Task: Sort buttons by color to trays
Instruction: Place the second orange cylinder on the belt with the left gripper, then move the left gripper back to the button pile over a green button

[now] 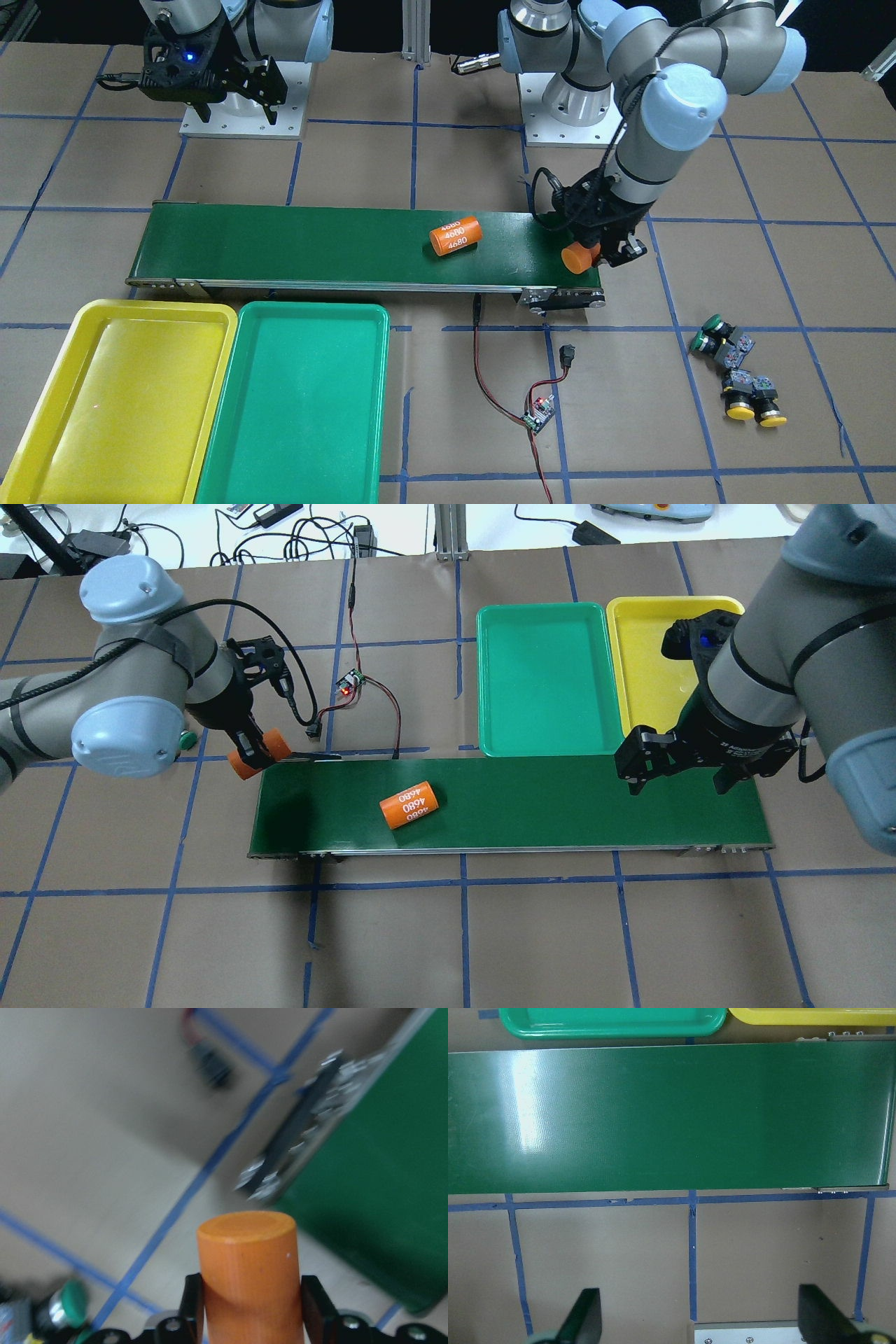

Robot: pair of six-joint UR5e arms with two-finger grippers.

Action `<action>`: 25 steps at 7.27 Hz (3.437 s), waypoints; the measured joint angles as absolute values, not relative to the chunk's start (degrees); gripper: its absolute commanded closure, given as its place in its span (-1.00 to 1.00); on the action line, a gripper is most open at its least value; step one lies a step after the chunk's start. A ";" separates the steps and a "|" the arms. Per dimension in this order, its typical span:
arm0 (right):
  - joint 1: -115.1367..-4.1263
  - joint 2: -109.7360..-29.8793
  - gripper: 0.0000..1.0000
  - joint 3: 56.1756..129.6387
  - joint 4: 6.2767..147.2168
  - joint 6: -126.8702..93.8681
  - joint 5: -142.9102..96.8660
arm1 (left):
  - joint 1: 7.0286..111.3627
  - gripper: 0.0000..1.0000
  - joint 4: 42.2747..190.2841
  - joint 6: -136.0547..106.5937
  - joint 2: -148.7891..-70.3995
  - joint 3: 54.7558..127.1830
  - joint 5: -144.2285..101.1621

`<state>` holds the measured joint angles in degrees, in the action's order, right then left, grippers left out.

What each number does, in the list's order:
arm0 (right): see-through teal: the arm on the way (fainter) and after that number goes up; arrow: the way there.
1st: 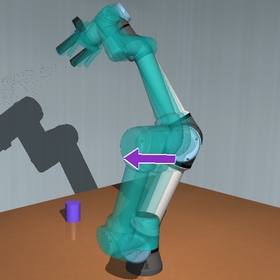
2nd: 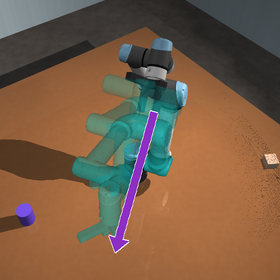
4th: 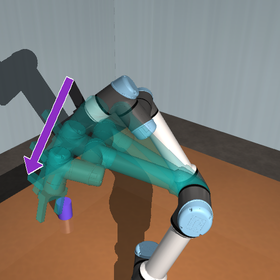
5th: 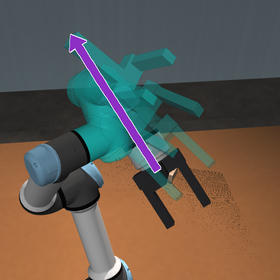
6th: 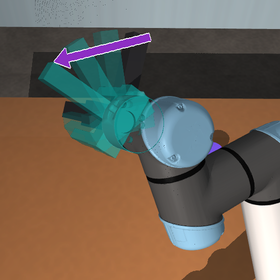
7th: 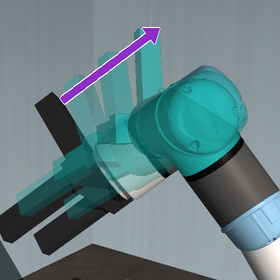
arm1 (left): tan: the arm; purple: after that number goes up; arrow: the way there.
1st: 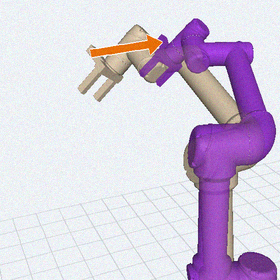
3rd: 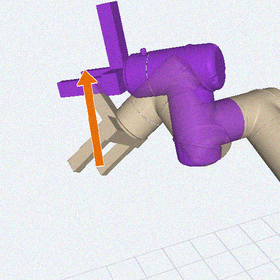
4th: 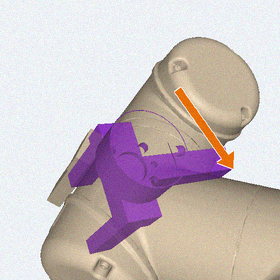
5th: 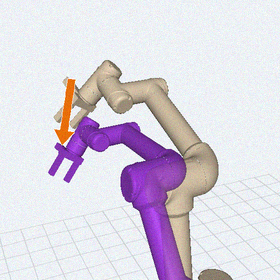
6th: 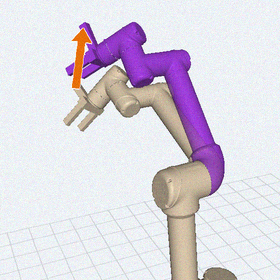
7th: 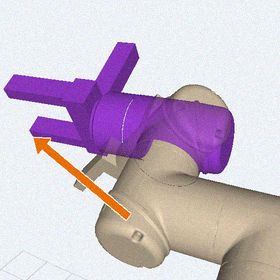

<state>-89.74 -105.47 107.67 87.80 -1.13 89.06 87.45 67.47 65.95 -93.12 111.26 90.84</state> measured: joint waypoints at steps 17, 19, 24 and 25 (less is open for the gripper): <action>-89.75 -105.47 -1.00 108.26 87.12 -1.11 89.84 | 60.87 -1.00 66.58 92.76 -112.06 96.08 89.25; -89.76 -105.47 -1.00 108.28 87.12 -1.14 89.83 | 60.25 -1.00 62.23 101.79 -116.10 95.59 89.04; -89.74 -105.51 -1.00 108.52 87.18 -1.20 89.76 | 61.01 -1.00 58.35 110.49 -119.01 96.21 88.40; -89.74 -105.49 -1.00 108.64 87.21 -1.21 89.71 | 61.05 -1.00 58.24 112.44 -118.72 96.59 88.36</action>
